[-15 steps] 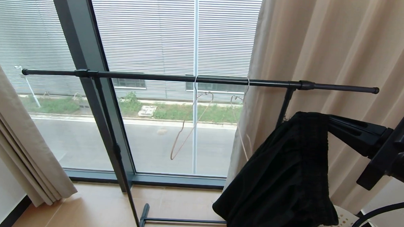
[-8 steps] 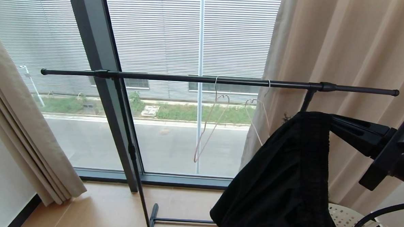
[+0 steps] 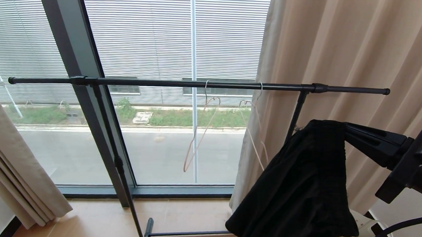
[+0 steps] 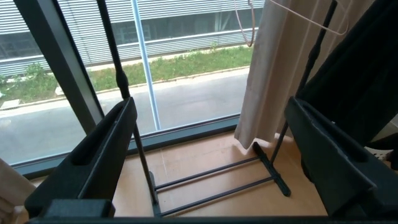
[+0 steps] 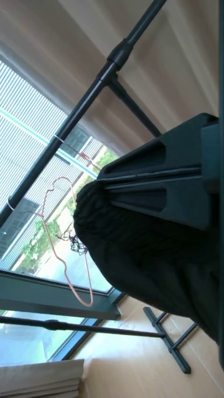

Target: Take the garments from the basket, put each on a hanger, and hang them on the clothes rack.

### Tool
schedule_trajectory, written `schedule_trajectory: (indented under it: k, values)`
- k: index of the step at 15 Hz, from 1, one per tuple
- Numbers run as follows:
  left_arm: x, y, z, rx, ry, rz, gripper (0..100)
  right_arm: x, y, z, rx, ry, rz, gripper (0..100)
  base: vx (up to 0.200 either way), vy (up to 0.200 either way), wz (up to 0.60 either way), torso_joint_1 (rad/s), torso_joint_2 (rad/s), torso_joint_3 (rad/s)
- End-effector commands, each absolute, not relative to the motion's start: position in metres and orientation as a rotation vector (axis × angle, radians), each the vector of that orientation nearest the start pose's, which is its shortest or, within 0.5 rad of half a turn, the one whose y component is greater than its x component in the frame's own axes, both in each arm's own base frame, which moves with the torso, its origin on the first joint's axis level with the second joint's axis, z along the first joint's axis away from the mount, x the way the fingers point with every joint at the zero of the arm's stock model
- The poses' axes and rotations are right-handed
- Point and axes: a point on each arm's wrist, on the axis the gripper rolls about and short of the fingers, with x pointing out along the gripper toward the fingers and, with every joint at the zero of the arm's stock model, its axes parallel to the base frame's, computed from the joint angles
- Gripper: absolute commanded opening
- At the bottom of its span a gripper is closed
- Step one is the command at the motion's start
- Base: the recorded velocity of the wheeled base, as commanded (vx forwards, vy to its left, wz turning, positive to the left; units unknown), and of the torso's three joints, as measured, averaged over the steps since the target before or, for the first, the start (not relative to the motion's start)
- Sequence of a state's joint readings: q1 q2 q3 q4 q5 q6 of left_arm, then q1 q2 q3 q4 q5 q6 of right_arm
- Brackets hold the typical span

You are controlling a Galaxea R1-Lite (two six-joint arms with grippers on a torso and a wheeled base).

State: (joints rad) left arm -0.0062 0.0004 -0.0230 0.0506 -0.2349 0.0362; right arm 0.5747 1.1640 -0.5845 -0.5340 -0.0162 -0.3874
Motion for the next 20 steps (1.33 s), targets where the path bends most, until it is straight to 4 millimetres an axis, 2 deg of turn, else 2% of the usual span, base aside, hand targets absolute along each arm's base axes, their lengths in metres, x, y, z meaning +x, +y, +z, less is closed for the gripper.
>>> schedule_trajectory:
  k: [1, 7, 13, 15, 17, 19, 20]
  values:
    - [-0.025, -0.005, 0.077, 0.033, 0.023, -0.241, 100, 0.144, 0.093, 0.237, -0.393, -0.060, 0.559, 0, 0.000, 0.000, 0.00, 0.000, 0.00, 0.000]
    - [-0.025, -0.005, 0.077, 0.033, 0.023, -0.241, 100, 0.144, 0.093, 0.236, -0.400, -0.058, 0.560, 0, 0.000, 0.000, 0.00, 0.000, 0.00, 0.000]
    - [-0.025, -0.005, 0.077, 0.033, 0.023, -0.241, 100, 0.145, 0.093, 0.235, -0.402, -0.052, 0.558, 0, -0.200, 0.000, 0.00, -0.002, 0.00, 0.002]
    - [-0.025, -0.005, 0.077, 0.033, 0.023, -0.241, 100, 0.145, 0.093, 0.234, -0.405, -0.046, 0.558, 0, 0.000, 0.000, 0.00, 0.000, 0.00, 0.000]
    - [-0.025, -0.005, 0.077, 0.036, 0.029, -0.252, 100, 0.149, 0.096, 0.224, -0.436, -0.003, 0.560, 0, 0.000, 0.000, 0.00, 0.000, 0.00, 0.000]
    - [-0.018, -0.005, 0.079, 0.032, 0.112, -0.284, 100, 0.153, 0.101, 0.220, -0.466, 0.018, 0.540, 0, 0.000, 0.000, 0.00, 0.000, 0.00, 0.000]
    - [-0.007, -0.005, 0.081, 0.016, 0.253, -0.315, 100, 0.155, 0.117, 0.219, -0.480, 0.030, 0.570, 0, 0.000, 0.000, 0.00, 0.000, 0.00, 0.000]
